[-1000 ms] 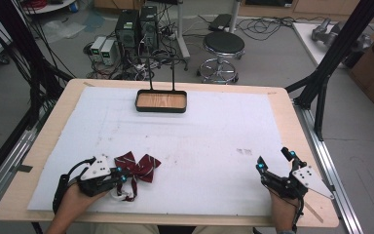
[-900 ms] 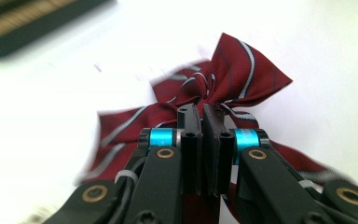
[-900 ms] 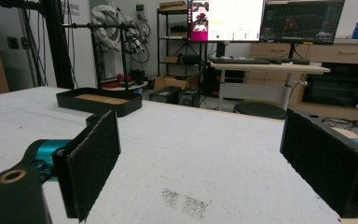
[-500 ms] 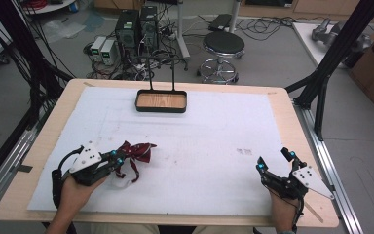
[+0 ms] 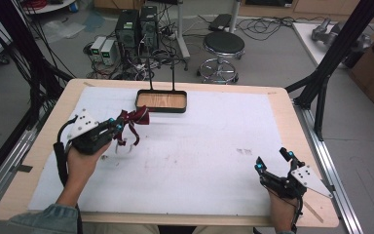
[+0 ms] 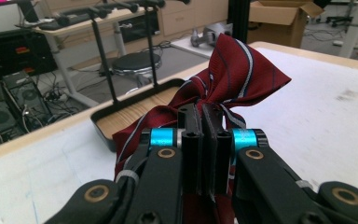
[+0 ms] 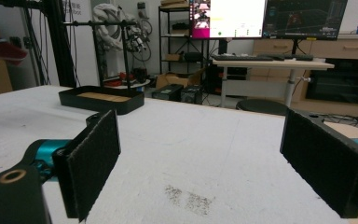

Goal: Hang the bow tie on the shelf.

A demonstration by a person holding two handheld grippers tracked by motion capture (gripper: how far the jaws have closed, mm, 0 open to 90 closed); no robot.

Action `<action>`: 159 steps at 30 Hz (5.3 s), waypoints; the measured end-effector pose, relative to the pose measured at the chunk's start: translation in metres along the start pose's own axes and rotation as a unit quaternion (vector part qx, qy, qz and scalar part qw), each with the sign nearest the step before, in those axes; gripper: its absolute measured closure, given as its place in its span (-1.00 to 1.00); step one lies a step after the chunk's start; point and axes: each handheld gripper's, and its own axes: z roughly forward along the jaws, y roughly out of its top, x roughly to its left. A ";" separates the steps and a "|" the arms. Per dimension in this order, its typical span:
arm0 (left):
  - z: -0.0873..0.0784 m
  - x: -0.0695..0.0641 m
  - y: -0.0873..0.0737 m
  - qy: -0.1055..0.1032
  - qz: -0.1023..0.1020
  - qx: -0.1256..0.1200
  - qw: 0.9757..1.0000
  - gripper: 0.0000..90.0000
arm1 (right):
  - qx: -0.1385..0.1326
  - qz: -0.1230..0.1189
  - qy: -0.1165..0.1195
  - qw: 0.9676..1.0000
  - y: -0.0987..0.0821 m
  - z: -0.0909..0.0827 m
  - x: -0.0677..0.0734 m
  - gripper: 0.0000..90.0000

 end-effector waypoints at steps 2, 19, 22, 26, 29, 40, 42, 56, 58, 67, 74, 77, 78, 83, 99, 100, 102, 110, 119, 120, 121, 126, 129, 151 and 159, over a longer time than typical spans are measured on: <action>0.004 0.004 0.004 0.002 0.000 0.000 1.000 0.92 | 0.001 -0.001 0.002 1.000 0.000 0.001 0.001 -0.75; 0.052 0.057 0.064 0.072 -0.009 -0.047 0.996 0.92 | 0.011 -0.003 0.011 1.000 -0.003 0.005 0.002 -0.75; 0.058 0.061 0.067 0.075 -0.009 -0.046 0.996 0.92 | 0.012 -0.001 0.010 1.000 -0.004 0.005 0.002 -0.75; 0.073 0.068 0.072 0.082 -0.009 -0.042 0.996 0.92 | 0.014 -0.003 0.013 1.000 -0.004 0.006 0.001 -0.75; 0.086 0.073 0.074 0.087 -0.011 -0.038 0.995 0.92 | 0.016 0.000 0.013 1.000 -0.004 0.006 0.002 -0.75; 0.112 0.087 0.078 0.105 -0.018 -0.051 0.993 0.92 | 0.019 0.005 0.012 1.000 -0.005 0.006 0.002 -0.75; 0.115 0.089 0.079 0.108 -0.018 -0.052 0.993 0.92 | 0.019 0.004 0.013 1.000 -0.005 0.006 0.002 -0.75; 0.141 0.111 0.071 0.139 -0.027 -0.033 0.989 0.92 | 0.023 0.005 0.017 1.000 -0.006 0.007 0.001 -0.75; 0.143 0.114 0.068 0.146 -0.028 -0.026 0.989 0.92 | 0.024 0.005 0.017 1.000 -0.006 0.007 0.001 -0.75; 0.145 0.122 0.050 0.162 -0.048 0.004 0.986 0.92 | 0.025 0.005 0.019 1.000 -0.007 0.007 0.001 -0.75; 0.145 0.122 0.036 0.164 -0.054 0.017 0.985 0.91 | 0.025 0.005 0.019 1.000 -0.007 0.008 0.001 -0.75; 0.148 0.122 0.027 0.157 -0.061 0.029 0.985 0.91 | 0.025 0.003 0.019 0.999 -0.007 0.008 0.002 -0.75; 0.148 0.122 0.027 0.157 -0.061 0.029 0.985 0.91 | 0.026 0.005 0.019 0.999 -0.007 0.007 0.002 -0.75; 0.156 0.116 0.021 0.144 -0.055 0.037 0.987 0.91 | 0.027 0.005 0.020 0.999 -0.007 0.008 0.002 -0.75; 0.161 0.114 0.015 0.128 -0.059 0.050 0.989 0.76 | 0.026 0.006 0.020 0.999 -0.007 0.008 0.002 -0.75; 0.159 0.114 0.015 0.129 -0.059 0.048 0.989 0.73 | 0.026 0.004 0.020 0.999 -0.007 0.008 0.002 -0.75; 0.157 0.115 0.015 0.129 -0.059 0.046 0.989 0.68 | 0.026 0.004 0.020 0.999 -0.007 0.008 0.002 -0.75; 0.140 0.120 0.017 0.122 -0.068 0.042 0.989 0.44 | 0.023 0.003 0.020 1.000 -0.006 0.008 0.002 -0.75; 0.107 0.123 0.021 0.119 -0.096 0.021 0.988 0.04 | 0.025 0.004 0.021 0.999 -0.006 0.010 0.002 -0.75; 0.103 0.122 0.022 0.117 -0.095 0.019 0.988 0.03 | 0.024 0.004 0.021 0.999 -0.006 0.010 0.002 -0.75; 0.099 0.121 0.022 0.116 -0.094 0.016 0.989 0.01 | 0.023 0.002 0.022 0.999 -0.006 0.011 0.002 -0.75; 0.079 0.115 0.025 0.108 -0.089 0.000 0.990 -0.12 | 0.023 0.006 0.020 1.000 -0.005 0.012 0.000 -0.75; 0.066 0.109 0.027 0.102 -0.084 -0.009 0.991 -0.18 | 0.021 0.006 0.020 1.000 -0.004 0.014 -0.001 -0.75; -0.022 0.039 -0.008 0.092 -0.041 -0.085 0.991 -0.45 | 0.027 0.008 0.000 1.000 -0.004 0.013 -0.003 -0.76; -0.033 0.024 -0.023 0.080 -0.028 -0.090 0.992 -0.46 | 0.028 0.013 -0.003 1.000 -0.005 0.013 -0.003 -0.76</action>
